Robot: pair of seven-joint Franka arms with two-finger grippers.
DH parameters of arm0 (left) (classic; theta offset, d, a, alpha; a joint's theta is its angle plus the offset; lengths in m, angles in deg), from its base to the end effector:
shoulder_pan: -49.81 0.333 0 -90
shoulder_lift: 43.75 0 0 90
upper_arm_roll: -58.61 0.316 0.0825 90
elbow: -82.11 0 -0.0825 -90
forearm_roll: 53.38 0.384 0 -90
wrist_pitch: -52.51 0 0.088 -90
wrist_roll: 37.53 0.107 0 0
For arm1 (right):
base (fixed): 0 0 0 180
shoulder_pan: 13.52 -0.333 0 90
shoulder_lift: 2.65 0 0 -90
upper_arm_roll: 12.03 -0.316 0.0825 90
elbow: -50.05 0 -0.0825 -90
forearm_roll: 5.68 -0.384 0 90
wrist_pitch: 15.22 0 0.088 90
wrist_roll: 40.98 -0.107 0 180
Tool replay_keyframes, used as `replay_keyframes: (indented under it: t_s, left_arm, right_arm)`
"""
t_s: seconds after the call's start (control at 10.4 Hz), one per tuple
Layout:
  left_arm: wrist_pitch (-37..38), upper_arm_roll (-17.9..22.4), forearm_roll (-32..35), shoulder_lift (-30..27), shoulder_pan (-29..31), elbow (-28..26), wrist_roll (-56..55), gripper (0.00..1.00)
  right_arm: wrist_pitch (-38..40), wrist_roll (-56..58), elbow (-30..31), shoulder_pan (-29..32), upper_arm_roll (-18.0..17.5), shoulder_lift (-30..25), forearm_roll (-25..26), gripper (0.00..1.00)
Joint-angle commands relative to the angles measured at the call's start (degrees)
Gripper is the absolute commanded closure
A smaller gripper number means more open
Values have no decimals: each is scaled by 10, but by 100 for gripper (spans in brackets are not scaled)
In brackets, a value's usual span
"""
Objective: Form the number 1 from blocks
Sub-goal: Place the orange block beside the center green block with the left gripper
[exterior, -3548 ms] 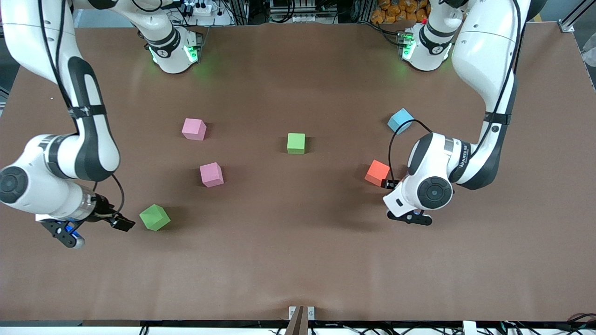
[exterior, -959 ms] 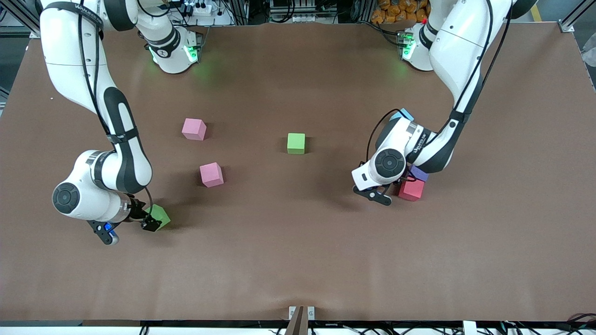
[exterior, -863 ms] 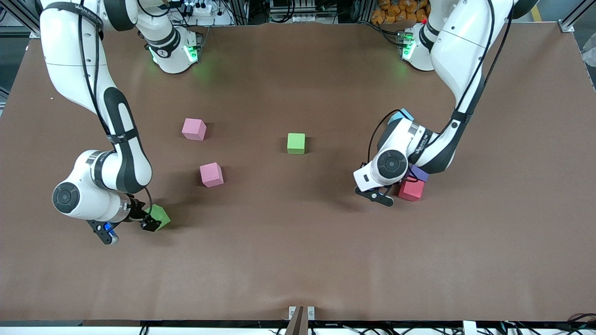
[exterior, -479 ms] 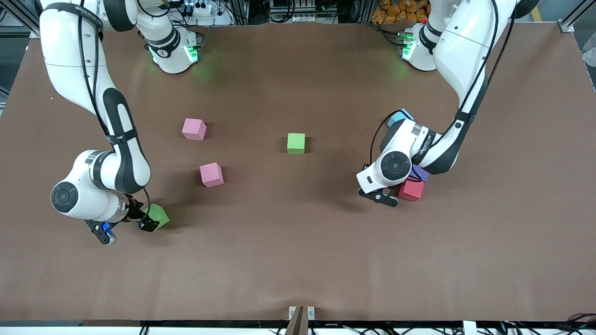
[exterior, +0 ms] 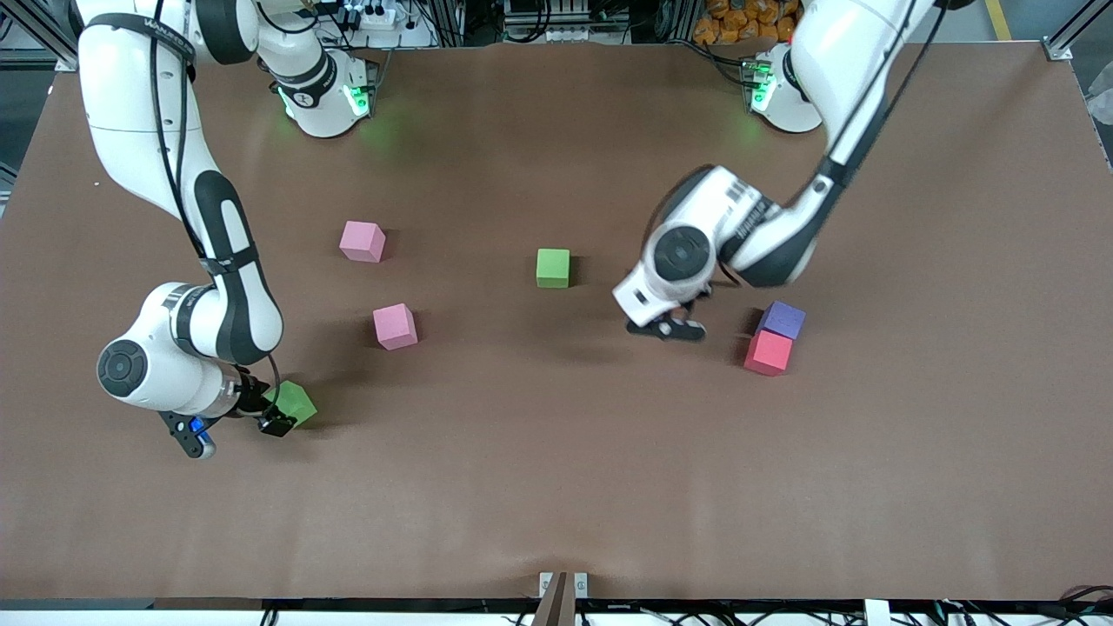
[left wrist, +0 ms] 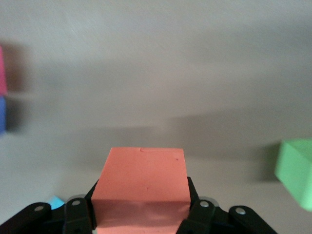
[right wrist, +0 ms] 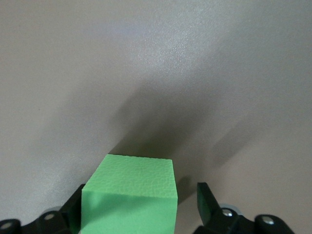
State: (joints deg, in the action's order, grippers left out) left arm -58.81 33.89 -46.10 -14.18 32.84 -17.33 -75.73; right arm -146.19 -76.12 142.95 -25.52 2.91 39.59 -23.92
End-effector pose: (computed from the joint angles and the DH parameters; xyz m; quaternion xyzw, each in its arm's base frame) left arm 0.4919 -0.3969 0.2859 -0.9892 0.0496 0.1310 0.0436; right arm 0.6862 -0.0066 0.1977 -0.9170 0.3974 0.0266 0.0234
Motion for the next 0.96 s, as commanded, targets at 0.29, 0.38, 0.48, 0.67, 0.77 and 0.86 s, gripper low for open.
replay_keyframes:
  t_s: [0.29, 0.38, 0.48, 0.67, 0.77, 0.86]
  left_arm:
    - [8, -112, -13, 16, -56, -8, -213, 100]
    - [-5, -112, -17, 19, -67, -8, -216, 100]
    - [-32, -112, -25, 27, -83, -8, -217, 100]
    - [-87, -111, -20, 52, -99, -7, -228, 100]
    - [-108, -108, -18, 64, -100, -7, -230, 100]
    - [-114, -105, -17, 72, -101, -7, -230, 100]
  right_arm:
    - [-4, 13, -3, -8, 9, 0, -20, 39]
    - [-4, 13, -3, -7, 11, 0, -20, 45]
    - [-4, 13, -3, -8, 11, 0, -20, 46]
    - [-1, 16, -6, -10, 13, -8, -18, 46]
    - [1, 29, -6, -18, 19, -18, -17, 46]
    - [2, 46, -3, -21, 21, -34, -16, 46]
